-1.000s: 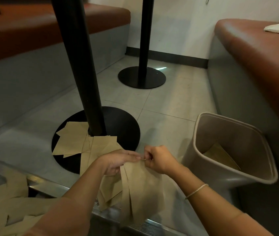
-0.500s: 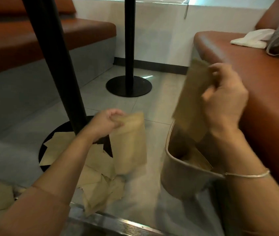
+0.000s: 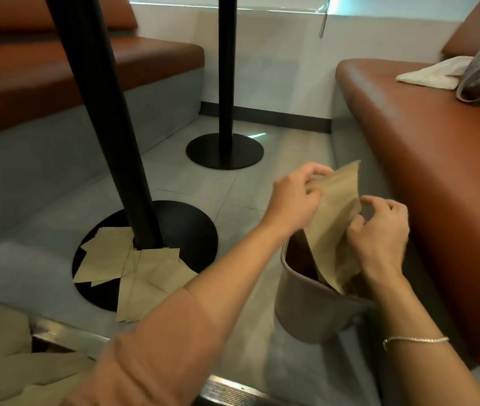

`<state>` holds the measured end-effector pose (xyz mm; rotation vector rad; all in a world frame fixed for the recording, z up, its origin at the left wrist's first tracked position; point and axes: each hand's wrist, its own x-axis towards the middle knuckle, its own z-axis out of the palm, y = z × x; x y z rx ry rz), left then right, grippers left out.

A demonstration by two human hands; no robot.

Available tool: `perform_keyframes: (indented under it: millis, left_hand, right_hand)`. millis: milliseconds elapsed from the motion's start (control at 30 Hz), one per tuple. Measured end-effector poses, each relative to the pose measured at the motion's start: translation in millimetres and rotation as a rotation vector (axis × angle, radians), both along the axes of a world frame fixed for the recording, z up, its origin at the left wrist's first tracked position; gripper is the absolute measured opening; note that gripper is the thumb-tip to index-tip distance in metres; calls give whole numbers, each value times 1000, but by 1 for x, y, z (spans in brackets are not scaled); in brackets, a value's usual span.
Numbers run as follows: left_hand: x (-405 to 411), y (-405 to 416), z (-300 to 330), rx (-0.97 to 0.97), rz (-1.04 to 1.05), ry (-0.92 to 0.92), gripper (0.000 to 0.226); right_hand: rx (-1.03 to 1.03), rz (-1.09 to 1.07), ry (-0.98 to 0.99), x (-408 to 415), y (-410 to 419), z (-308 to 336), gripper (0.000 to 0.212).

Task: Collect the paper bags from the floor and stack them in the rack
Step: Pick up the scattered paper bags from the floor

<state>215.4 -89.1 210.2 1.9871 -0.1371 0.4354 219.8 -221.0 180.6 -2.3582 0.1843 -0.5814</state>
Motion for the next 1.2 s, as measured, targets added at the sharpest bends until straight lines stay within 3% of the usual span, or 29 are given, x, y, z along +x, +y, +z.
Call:
perform_keyframes:
  millis: [133, 233, 400, 500, 567, 733, 933, 1067, 1200]
  left_hand:
    - [-1, -30, -16, 7, -73, 3, 20]
    - [1, -34, -22, 41, -121, -5, 17]
    - [9, -19, -29, 44, -151, 123, 21]
    - [11, -1, -43, 129, -115, 239, 48]
    - [9, 19, -60, 161, -60, 260, 50]
    - [-4, 89, -120, 327, 95, 451, 39]
    - [-38, 195, -190, 644, 240, 894, 36]
    - [-59, 252, -232, 656, 435, 1040, 36]
    - [-65, 278, -266, 490, 549, 1198, 72]
  right_hand:
    - [14, 34, -30, -3, -4, 13, 50]
    - [-142, 73, 56, -7, -8, 23, 74]
    - [-448, 123, 141, -4, -8, 24, 24]
    - [-402, 121, 283, -7, 1, 11, 25]
    - [-379, 94, 314, -7, 5, -3, 34]
    - [-320, 104, 95, -5, 35, -22, 48]
    - [-285, 481, -240, -22, 119, -60, 39]
    - [-408, 629, 31, -17, 178, -123, 44]
    - [-434, 620, 409, -1, 222, -189, 49]
